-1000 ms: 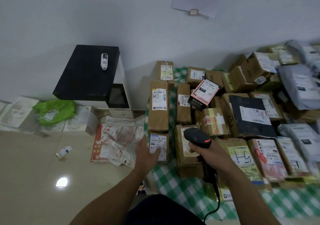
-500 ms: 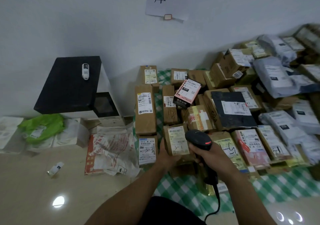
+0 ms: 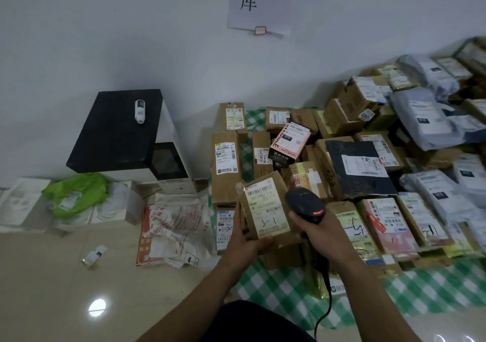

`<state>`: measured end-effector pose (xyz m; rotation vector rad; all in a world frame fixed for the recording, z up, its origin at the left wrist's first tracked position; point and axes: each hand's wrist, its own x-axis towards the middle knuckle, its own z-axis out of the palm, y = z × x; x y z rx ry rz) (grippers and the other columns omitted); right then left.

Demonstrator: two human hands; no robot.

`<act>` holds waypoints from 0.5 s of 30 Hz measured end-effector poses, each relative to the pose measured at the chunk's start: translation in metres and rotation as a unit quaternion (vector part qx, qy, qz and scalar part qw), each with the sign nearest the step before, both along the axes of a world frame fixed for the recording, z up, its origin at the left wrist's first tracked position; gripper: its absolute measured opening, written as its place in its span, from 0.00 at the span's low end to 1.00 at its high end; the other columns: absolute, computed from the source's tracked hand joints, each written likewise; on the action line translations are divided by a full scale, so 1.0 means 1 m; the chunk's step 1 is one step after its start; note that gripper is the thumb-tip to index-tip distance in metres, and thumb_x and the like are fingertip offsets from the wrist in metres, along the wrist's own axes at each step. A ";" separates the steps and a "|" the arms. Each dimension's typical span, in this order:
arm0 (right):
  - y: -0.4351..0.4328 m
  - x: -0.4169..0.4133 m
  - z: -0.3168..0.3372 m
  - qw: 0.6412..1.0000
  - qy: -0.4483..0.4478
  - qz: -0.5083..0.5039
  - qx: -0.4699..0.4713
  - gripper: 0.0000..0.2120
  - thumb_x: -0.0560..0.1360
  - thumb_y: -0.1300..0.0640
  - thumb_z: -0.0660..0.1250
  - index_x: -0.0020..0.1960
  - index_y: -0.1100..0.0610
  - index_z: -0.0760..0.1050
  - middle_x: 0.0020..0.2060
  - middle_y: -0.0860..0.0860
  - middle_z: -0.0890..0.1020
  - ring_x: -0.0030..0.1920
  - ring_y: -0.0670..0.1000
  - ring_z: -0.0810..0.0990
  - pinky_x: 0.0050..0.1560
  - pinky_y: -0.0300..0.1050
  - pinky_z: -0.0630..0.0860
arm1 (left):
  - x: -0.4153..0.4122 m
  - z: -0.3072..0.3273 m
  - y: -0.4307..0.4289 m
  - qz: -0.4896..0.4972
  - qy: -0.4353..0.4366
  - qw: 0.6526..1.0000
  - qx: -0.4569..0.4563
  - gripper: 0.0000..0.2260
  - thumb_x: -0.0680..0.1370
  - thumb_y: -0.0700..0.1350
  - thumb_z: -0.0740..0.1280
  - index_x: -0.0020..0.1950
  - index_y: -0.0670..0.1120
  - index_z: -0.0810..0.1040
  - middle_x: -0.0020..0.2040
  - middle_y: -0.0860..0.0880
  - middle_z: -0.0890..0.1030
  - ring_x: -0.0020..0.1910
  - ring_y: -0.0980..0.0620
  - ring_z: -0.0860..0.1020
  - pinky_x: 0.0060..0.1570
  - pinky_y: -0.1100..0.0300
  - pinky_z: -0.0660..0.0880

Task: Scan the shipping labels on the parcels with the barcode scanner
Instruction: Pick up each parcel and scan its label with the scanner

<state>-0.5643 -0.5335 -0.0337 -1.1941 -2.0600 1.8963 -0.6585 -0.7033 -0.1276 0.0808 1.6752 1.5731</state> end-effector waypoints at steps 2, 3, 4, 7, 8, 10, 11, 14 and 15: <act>-0.003 -0.005 0.006 1.000 0.015 0.009 -0.001 0.12 0.77 0.55 0.75 0.58 0.46 0.79 0.46 0.46 0.86 0.42 0.49 0.85 0.31 0.32 0.76 | -0.005 0.008 -0.005 0.001 0.026 1.000 -0.006 0.51 0.74 0.37 0.78 0.75 0.74 0.48 0.64 0.53 0.74 0.60 0.53 0.79 0.55 0.51 0.83; -0.003 -0.008 0.010 1.000 0.022 0.013 0.003 0.12 0.78 0.56 0.75 0.59 0.46 0.79 0.48 0.47 0.86 0.43 0.49 0.85 0.31 0.31 0.75 | -0.009 0.008 -0.008 0.003 0.034 0.999 -0.007 0.50 0.74 0.39 0.78 0.75 0.76 0.47 0.65 0.52 0.74 0.60 0.52 0.80 0.56 0.50 0.82; -0.003 -0.011 0.013 0.999 0.028 0.018 0.009 0.12 0.78 0.56 0.75 0.59 0.46 0.78 0.48 0.47 0.86 0.42 0.49 0.85 0.30 0.31 0.75 | -0.011 0.009 -0.011 0.006 0.043 0.999 -0.006 0.49 0.75 0.40 0.78 0.75 0.76 0.48 0.66 0.52 0.74 0.61 0.51 0.80 0.57 0.49 0.82; -0.002 -0.018 0.021 0.998 0.028 0.041 0.029 0.11 0.78 0.54 0.75 0.55 0.42 0.77 0.44 0.44 0.86 0.37 0.49 0.86 0.33 0.32 0.77 | -0.019 0.014 -0.015 0.005 0.063 0.998 -0.001 0.48 0.76 0.44 0.77 0.80 0.72 0.47 0.70 0.50 0.75 0.65 0.51 0.78 0.62 0.48 0.80; -0.002 -0.021 0.022 0.998 0.028 0.047 0.029 0.10 0.78 0.53 0.75 0.55 0.42 0.77 0.44 0.44 0.87 0.38 0.49 0.87 0.34 0.34 0.78 | -0.021 0.017 -0.016 0.005 0.071 0.997 -0.001 0.49 0.75 0.46 0.78 0.81 0.71 0.47 0.71 0.50 0.75 0.66 0.51 0.78 0.63 0.48 0.79; -0.001 -0.026 0.026 0.997 0.032 0.059 0.025 0.11 0.78 0.54 0.74 0.57 0.43 0.78 0.45 0.46 0.87 0.37 0.49 0.87 0.36 0.37 0.80 | -0.027 0.023 -0.016 0.012 0.106 0.994 -0.009 0.50 0.73 0.51 0.80 0.81 0.69 0.47 0.70 0.52 0.76 0.64 0.54 0.79 0.62 0.48 0.80; -0.002 -0.029 0.029 0.997 0.034 0.067 0.028 0.11 0.78 0.55 0.74 0.58 0.45 0.78 0.44 0.47 0.87 0.36 0.47 0.86 0.36 0.36 0.80 | -0.030 0.025 -0.015 0.017 0.133 0.991 -0.017 0.51 0.72 0.53 0.80 0.82 0.68 0.47 0.69 0.54 0.76 0.62 0.58 0.79 0.61 0.50 0.81; -0.004 -0.034 0.035 0.994 0.039 0.092 0.039 0.10 0.80 0.57 0.73 0.60 0.51 0.79 0.38 0.49 0.84 0.29 0.43 0.81 0.30 0.33 0.75 | -0.041 0.034 -0.013 0.040 0.218 0.974 -0.042 0.51 0.75 0.52 0.78 0.82 0.68 0.41 0.67 0.62 0.74 0.60 0.66 0.77 0.55 0.62 0.79; -0.005 -0.035 0.036 0.994 0.037 0.098 0.041 0.10 0.80 0.56 0.73 0.60 0.50 0.79 0.39 0.49 0.84 0.29 0.43 0.81 0.30 0.33 0.74 | -0.047 0.035 -0.013 0.046 0.243 0.968 -0.043 0.51 0.76 0.52 0.77 0.82 0.67 0.40 0.67 0.63 0.74 0.60 0.67 0.77 0.53 0.66 0.78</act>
